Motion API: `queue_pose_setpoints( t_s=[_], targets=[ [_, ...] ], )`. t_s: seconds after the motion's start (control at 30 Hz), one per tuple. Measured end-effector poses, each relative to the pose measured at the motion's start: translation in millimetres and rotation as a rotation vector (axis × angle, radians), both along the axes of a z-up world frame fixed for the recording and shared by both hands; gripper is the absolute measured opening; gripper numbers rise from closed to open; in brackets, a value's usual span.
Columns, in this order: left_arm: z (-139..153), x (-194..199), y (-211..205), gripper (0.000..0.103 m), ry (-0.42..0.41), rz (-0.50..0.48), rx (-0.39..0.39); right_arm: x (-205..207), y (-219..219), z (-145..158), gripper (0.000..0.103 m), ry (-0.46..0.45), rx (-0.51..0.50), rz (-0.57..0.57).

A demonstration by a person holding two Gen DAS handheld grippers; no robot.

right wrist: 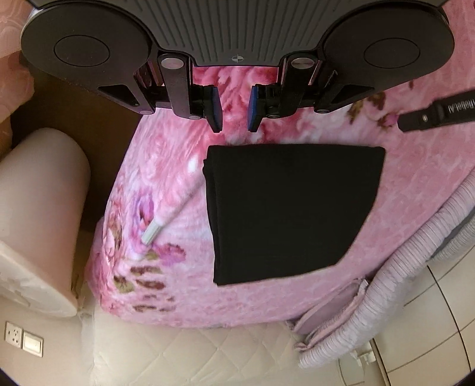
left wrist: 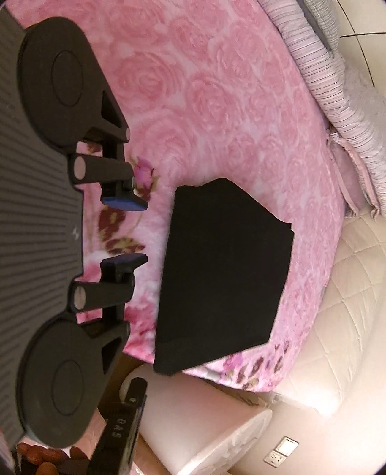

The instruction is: Fold clothes

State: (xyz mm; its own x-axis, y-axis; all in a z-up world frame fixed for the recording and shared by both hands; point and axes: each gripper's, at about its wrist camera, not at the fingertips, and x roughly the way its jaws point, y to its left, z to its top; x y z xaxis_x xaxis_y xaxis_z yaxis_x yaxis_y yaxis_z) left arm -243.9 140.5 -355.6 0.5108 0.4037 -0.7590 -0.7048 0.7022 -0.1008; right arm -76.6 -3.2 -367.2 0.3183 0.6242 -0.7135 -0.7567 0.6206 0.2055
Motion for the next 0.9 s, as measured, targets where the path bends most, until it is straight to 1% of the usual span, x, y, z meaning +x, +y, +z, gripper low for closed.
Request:
queue_pose_setpoints(
  t_s=[0.07, 0.13, 0.2, 0.27, 0.4, 0.67, 0.9],
  targets=[
    [8.0, -5.9, -10.9, 0.030, -0.011, 0.003, 0.013, -5.6, -7.9, 6.4, 0.023, 0.010, 0.005, -0.011],
    [16.0, -11.0, -21.7, 0.030, -0.015, 0.005, 0.032, -9.1, -16.1, 14.2, 0.025, 0.003, 0.022, -0.010],
    [22.6, -15.3, -32.2, 0.031, -0.013, 0.009, 0.051, -11.7, -24.1, 21.1, 0.032, 0.002, 0.038, -0.010],
    [29.2, -19.6, -42.6, 0.033, -0.011, 0.013, 0.070, -15.7, -32.5, 27.3, 0.037, -0.005, 0.049, -0.009],
    [38.7, -28.0, -63.6, 0.034, -0.006, 0.018, 0.097, -24.1, -48.2, 38.9, 0.043, -0.026, 0.057, -0.001],
    [53.6, -46.3, -99.5, 0.035, -0.015, -0.018, 0.136, -43.3, -72.2, 56.3, 0.047, -0.069, 0.053, 0.008],
    [60.5, -55.9, -112.1, 0.035, -0.042, -0.031, 0.143, -56.7, -83.7, 70.0, 0.048, -0.117, 0.065, 0.023]
  ],
)
